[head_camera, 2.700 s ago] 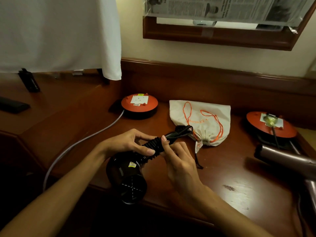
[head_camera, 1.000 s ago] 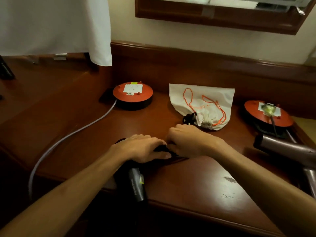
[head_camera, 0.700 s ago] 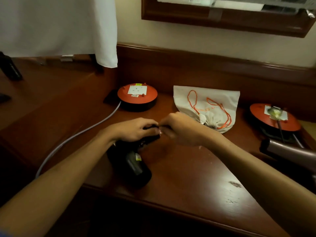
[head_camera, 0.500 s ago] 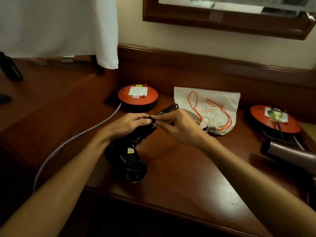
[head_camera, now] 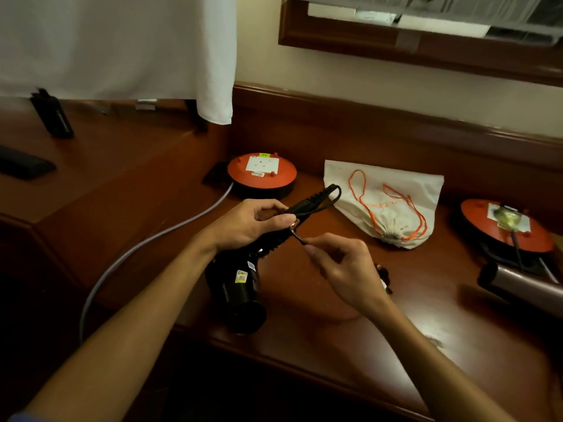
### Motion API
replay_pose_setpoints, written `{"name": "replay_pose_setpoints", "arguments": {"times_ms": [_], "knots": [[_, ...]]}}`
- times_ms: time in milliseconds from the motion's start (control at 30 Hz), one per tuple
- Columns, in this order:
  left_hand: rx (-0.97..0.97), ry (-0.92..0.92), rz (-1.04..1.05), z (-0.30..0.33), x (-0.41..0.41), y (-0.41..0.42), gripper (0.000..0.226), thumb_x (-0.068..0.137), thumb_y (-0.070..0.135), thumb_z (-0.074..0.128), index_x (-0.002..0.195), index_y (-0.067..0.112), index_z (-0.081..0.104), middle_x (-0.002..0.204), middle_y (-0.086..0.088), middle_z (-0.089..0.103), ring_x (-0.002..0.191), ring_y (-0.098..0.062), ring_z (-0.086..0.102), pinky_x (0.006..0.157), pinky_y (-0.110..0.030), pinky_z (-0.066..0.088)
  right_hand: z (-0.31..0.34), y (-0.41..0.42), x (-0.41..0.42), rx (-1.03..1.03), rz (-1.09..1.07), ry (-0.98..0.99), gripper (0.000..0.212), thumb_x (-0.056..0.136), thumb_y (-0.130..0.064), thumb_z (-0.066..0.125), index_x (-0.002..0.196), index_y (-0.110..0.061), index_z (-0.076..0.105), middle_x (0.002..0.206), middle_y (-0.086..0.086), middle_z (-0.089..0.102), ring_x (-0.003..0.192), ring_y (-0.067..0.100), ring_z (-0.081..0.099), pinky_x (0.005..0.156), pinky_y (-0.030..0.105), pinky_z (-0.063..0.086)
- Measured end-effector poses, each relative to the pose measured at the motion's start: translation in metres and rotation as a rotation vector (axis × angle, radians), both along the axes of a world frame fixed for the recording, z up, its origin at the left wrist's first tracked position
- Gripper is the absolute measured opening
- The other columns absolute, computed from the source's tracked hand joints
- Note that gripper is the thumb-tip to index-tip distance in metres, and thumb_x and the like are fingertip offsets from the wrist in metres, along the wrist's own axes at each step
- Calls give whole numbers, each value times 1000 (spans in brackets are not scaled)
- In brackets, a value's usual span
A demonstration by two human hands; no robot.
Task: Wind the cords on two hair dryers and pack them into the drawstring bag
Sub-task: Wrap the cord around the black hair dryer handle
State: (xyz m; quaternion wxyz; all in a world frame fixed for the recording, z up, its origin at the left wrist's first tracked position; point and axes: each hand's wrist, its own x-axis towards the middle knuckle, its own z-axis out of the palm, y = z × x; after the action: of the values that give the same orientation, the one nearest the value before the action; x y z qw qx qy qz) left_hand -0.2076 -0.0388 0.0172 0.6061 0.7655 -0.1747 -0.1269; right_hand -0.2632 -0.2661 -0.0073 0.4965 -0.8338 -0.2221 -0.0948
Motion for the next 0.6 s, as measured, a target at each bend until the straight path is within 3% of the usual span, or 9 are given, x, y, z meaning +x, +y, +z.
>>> {"name": "replay_pose_setpoints", "arguments": {"times_ms": [100,200,267,300,367,500,600], "knots": [[30,-14,-61,0,-8,-3,37,84,42,79,113,20,75,91,-9,76,75,-27,75,63,-37,59,1,-18,14,-159,66,215,39,98,-32,63,67,-7,64,53,0,59,45,9,50,50,28,40],[41,-2,-118,-3,-18,-4,36,82,42,83,113,23,76,87,-12,75,73,-30,72,64,-39,58,3,-25,28,-284,182,273,51,95,-46,61,71,-2,64,56,3,57,49,17,51,49,31,41],[77,12,-148,-2,-21,-7,36,80,42,85,111,24,77,86,-15,74,70,-29,71,64,-39,58,9,-28,38,-317,264,252,26,92,-40,69,82,-15,71,70,0,70,65,17,66,59,38,53],[107,14,-169,-2,-22,-9,36,80,41,86,109,23,77,85,-17,74,68,-28,70,62,-38,57,13,-30,43,-353,313,265,12,91,-29,73,83,-20,70,71,-7,71,67,6,67,61,29,55],[206,6,-203,-2,-23,-16,35,79,41,88,105,21,77,84,-15,76,66,-22,70,61,-35,56,25,-32,56,-473,368,262,20,86,-21,76,72,-10,67,57,-10,61,53,0,55,50,14,41],[456,-66,-219,-11,-22,-34,56,73,61,85,112,27,65,96,1,73,75,-8,69,68,-29,55,44,-21,77,-590,313,381,33,91,-34,72,76,-5,68,60,1,58,52,15,48,48,24,36],[601,-113,-223,-19,-13,-41,71,67,79,76,121,37,56,105,6,71,87,-13,71,81,-43,60,65,-5,74,-805,324,332,24,97,-28,63,85,-10,72,65,-1,59,52,8,47,49,22,37]]}}
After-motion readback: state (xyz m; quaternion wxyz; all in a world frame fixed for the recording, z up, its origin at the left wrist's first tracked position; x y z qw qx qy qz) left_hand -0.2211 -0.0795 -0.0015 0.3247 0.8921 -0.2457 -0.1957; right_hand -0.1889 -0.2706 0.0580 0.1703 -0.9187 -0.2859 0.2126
